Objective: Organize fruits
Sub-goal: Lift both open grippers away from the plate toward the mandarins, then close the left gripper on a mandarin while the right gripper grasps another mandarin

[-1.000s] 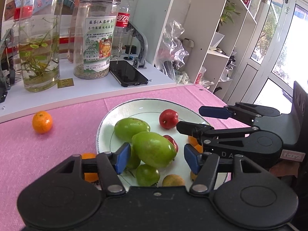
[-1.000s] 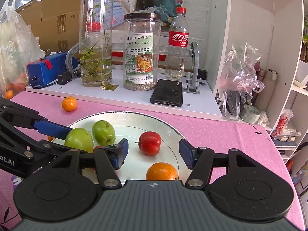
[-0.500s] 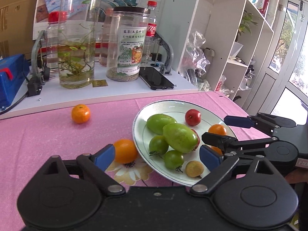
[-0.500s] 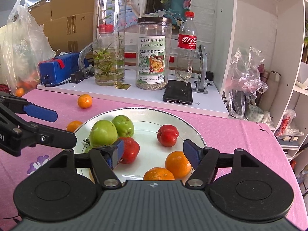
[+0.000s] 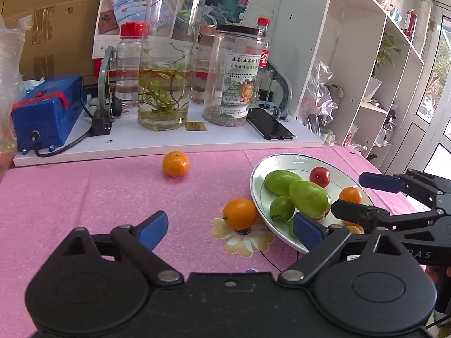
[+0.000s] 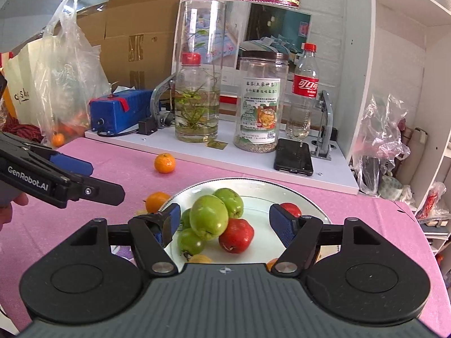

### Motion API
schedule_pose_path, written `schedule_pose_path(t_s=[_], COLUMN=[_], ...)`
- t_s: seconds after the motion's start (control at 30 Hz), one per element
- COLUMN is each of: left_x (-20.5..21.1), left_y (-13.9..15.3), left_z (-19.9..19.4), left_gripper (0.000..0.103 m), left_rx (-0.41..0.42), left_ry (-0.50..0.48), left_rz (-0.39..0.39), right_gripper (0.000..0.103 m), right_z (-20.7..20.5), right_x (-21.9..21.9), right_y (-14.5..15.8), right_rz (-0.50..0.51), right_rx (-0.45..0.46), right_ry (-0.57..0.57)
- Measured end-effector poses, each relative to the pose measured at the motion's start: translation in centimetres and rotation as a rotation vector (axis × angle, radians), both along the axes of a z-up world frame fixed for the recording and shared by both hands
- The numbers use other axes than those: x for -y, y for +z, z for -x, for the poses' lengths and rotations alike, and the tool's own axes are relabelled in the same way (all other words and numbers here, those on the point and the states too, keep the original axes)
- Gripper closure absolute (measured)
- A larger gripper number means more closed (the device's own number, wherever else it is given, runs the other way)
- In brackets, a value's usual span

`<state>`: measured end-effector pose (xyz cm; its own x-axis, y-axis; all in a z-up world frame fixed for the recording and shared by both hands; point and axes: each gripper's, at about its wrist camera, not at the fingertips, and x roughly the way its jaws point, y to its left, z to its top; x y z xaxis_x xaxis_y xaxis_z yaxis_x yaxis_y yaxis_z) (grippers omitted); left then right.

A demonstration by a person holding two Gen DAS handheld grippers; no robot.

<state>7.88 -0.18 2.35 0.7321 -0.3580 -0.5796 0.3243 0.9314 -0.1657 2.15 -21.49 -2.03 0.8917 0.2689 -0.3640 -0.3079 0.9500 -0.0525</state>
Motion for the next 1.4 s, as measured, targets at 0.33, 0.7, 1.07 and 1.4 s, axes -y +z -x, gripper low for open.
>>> schedule_pose_path(t_s=[0.33, 0.7, 1.07, 1.4], left_x=[0.3, 2.1, 3.0, 0.7], left_y=[-1.9, -3.3, -4.2, -3.5], left_z=[-1.3, -4.2, -6.1, -5.4], left_gripper=[0.0, 0.0, 0.0, 0.0], left_rx=[-0.03, -0.048, -0.049, -0.059], left_ry=[-0.091, -0.151, -0.17, -0.134], left_rz=[-0.052, -0.103, -0.131, -0.076], right_gripper=[0.0, 0.0, 0.0, 0.006], right_z=[0.1, -0.8, -2.3, -4.1], right_x=[-1.9, -1.5, -1.9, -3.8], right_y=[0.2, 0.5, 0.5, 1.0], right_rz=[0.01, -0.003, -0.001, 0.008], right_rx=[-0.001, 0.004, 0.001, -0.012], right_ry=[0.032, -0.002, 0.006, 0.052])
